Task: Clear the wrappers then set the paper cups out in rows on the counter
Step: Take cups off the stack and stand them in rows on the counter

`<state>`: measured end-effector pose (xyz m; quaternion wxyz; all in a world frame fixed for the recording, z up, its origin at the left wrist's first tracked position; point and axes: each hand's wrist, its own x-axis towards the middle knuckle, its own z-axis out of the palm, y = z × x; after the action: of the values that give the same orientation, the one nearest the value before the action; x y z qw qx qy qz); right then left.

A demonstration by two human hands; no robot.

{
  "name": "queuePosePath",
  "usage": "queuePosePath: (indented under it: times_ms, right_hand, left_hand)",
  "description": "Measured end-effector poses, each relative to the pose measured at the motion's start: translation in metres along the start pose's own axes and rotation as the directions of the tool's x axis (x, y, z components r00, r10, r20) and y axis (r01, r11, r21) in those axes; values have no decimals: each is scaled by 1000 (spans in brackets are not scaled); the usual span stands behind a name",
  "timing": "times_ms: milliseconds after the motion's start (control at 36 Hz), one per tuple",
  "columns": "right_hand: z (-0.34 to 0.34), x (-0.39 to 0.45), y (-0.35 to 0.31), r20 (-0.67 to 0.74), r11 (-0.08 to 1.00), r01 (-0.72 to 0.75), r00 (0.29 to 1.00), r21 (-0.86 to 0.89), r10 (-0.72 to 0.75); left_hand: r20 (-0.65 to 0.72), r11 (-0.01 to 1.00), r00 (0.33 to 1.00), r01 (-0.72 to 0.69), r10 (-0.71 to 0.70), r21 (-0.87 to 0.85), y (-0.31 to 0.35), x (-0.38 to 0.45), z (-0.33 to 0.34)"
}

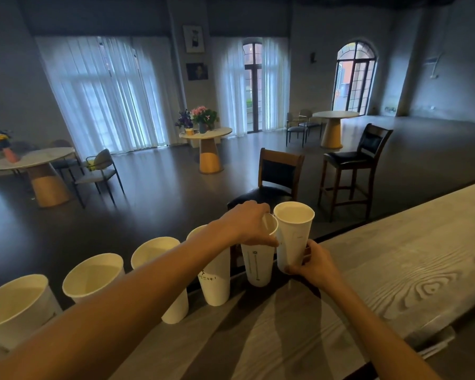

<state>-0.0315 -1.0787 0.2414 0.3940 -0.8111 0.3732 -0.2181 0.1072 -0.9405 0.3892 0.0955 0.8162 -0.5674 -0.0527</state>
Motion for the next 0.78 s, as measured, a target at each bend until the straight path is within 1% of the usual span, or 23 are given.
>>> queuePosePath:
  times_ms: [333,500,611,694,778]
  right_hand:
    - [1,-3,0,-3,1000,10,1000,-17,-10]
    - [-3,-6,-5,19,999,-33,999,-26,33]
    - [-11,-13,-7,49,996,-68,996,-55,70]
    - [-17,-24,-7,20,993,-91,996,-82,93]
    - [-27,-36,-12,13,994,-95,995,-56,96]
  left_hand:
    - [71,996,995,61,-65,63,3,3,-1]
    - [95,992,991,89,-97,89,0,2,3]
    - [31,991,997,69,-73,115,-3,-6,-2]
    - [-35,992,999,36,-32,124,-3,-15,-10]
    - [-63,994,998,25,-19,102,3,-27,-20]
